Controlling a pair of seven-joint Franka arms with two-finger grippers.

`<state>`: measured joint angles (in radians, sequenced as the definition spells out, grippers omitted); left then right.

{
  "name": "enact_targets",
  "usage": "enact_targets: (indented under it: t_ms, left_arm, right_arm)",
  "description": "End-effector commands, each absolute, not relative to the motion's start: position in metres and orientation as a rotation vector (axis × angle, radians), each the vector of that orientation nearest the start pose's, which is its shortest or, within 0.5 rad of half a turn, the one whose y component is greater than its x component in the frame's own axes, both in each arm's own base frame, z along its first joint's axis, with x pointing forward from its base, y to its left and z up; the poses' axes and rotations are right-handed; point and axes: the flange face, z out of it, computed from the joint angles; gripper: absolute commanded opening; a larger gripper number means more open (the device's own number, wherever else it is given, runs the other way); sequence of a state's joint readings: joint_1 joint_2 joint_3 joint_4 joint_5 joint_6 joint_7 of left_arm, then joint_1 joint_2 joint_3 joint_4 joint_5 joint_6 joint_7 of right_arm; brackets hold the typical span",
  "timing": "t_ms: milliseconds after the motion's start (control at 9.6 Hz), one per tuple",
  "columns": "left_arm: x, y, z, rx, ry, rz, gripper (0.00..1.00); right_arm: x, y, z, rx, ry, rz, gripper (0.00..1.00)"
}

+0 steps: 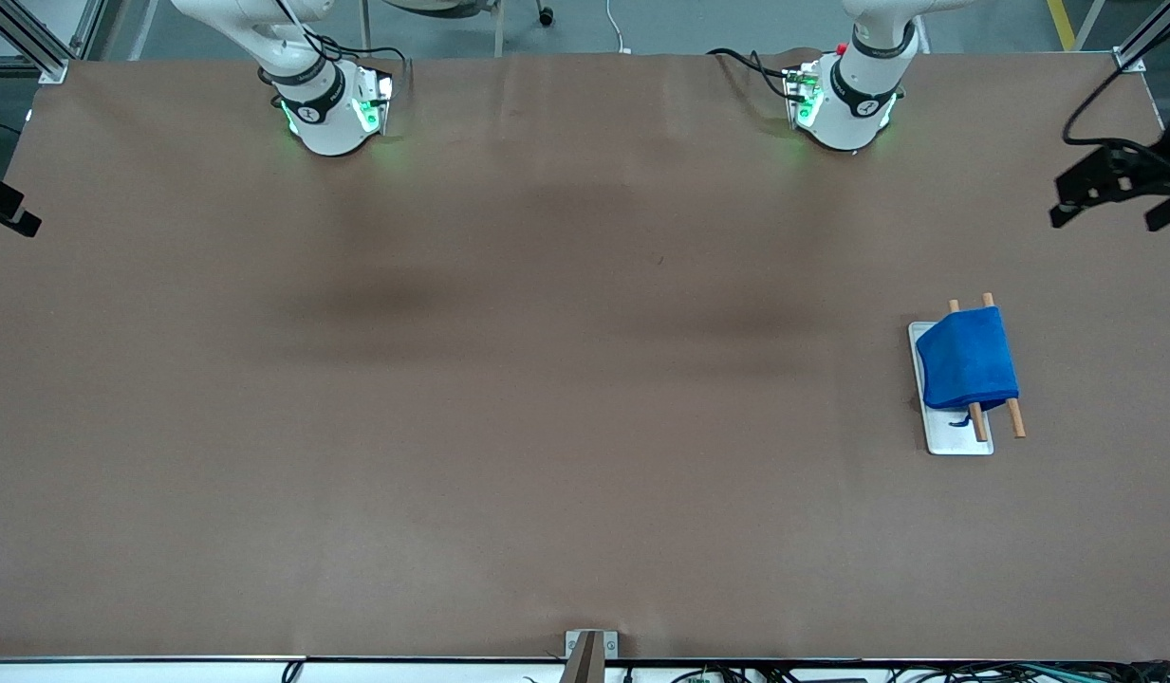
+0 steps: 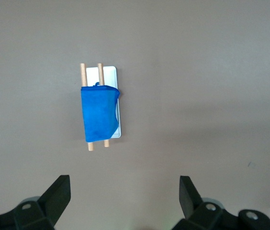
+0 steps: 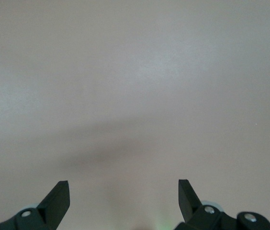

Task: Right arm passes towel to left arm to hang

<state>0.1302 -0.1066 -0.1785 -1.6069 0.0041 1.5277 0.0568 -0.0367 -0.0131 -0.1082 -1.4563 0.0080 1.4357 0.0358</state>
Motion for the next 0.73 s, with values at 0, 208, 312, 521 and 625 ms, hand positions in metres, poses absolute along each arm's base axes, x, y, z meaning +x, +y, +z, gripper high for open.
enact_targets:
  t_ms: [0,208,312,521,625]
  left_arm:
    - [0.493,-0.055,0.643,-3.109,0.216,-0.023,1.00]
    - [0.487,-0.075,0.640,-3.104,0.275,0.016,1.00]
    - [0.487,-0.075,0.641,-3.107,0.230,0.016,1.00]
    - [0.490,-0.070,0.645,-3.114,0.200,0.023,1.00]
    - [0.496,-0.070,0.645,-3.115,0.200,0.021,1.00]
  right_arm:
    - [0.528,-0.077,0.674,-3.109,0.291,0.008,1.00]
    - [0.528,-0.077,0.674,-3.110,0.291,0.008,1.00]
    - [0.528,-0.077,0.674,-3.112,0.292,0.011,1.00]
    - [0.527,-0.077,0.673,-3.111,0.291,0.018,1.00]
    - [0.527,-0.077,0.673,-3.111,0.291,0.018,1.00]
